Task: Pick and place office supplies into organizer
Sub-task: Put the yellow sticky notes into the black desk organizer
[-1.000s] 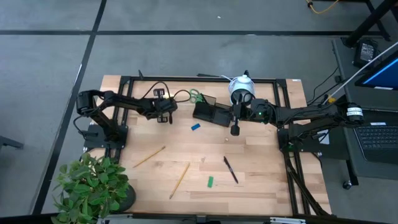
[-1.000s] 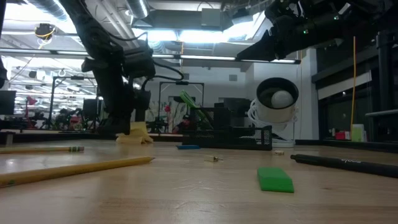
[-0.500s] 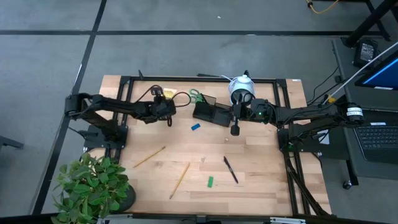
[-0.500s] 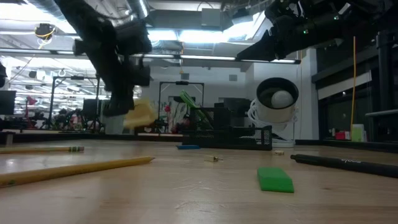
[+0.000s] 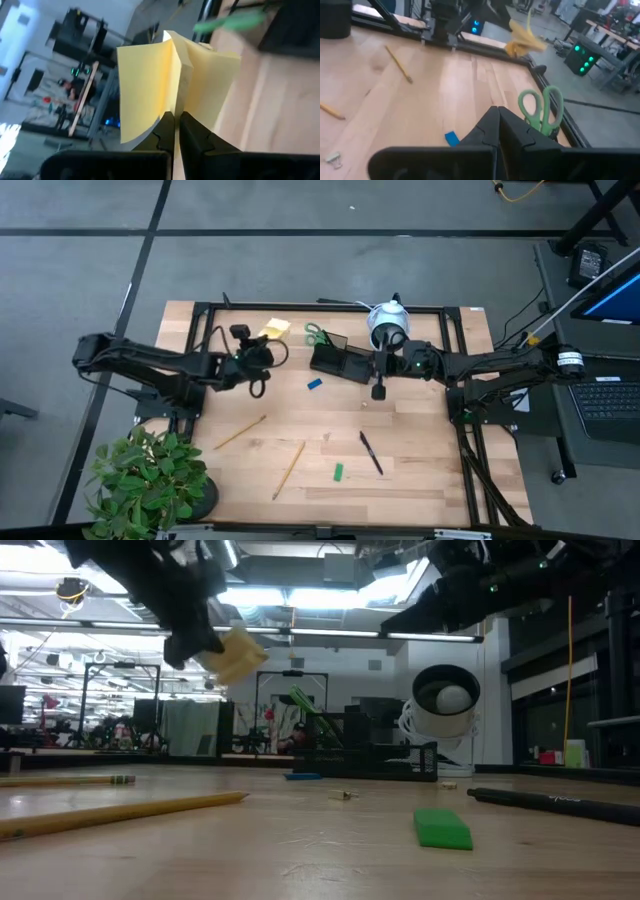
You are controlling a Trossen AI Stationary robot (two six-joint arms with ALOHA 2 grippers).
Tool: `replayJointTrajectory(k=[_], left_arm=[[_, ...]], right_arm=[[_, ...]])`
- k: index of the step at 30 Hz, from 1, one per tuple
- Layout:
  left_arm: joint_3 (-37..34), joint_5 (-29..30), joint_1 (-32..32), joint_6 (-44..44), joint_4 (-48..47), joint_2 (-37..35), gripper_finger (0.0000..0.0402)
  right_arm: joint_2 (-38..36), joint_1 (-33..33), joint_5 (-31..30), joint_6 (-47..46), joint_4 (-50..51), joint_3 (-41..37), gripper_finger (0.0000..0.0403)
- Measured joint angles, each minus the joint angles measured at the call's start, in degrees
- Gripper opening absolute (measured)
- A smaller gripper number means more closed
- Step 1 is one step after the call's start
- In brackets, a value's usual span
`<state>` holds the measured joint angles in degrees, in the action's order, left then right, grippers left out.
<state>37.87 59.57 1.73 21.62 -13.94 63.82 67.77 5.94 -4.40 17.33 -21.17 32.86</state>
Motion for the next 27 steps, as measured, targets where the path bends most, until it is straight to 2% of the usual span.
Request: replayJointTrajectory(k=[6, 14, 17, 21, 27], left_arm=[[2.3, -0.1, 5.1, -1.1, 1.5, 1.4, 0.0004], [8.4, -0.1, 8.7, -0.4, 2.8, 8.2, 0.0003], [10.3, -0.5, 8.7, -0.4, 2.5, 11.9, 0.0003], [13.1, -0.7, 8.8, -0.3, 2.6, 16.2, 0.0003], [16.0, -0.8, 10.0, 0.1, 2.6, 19.3, 0.0003]], right_arm=[[0.0, -2.1, 0.0, 2.3, 1.2, 3.6, 0.0008], [4.2, -6.9, 0.0, 2.7, 13.0, 12.8, 0.0014], [7.2, -8.4, -0.2, 5.2, 14.4, 16.0, 0.0033], [10.5, -10.3, -4.1, 8.5, 17.3, 20.8, 0.0069], [15.8, -12.9, -8.2, 15.8, 20.0, 26.5, 0.0118]])
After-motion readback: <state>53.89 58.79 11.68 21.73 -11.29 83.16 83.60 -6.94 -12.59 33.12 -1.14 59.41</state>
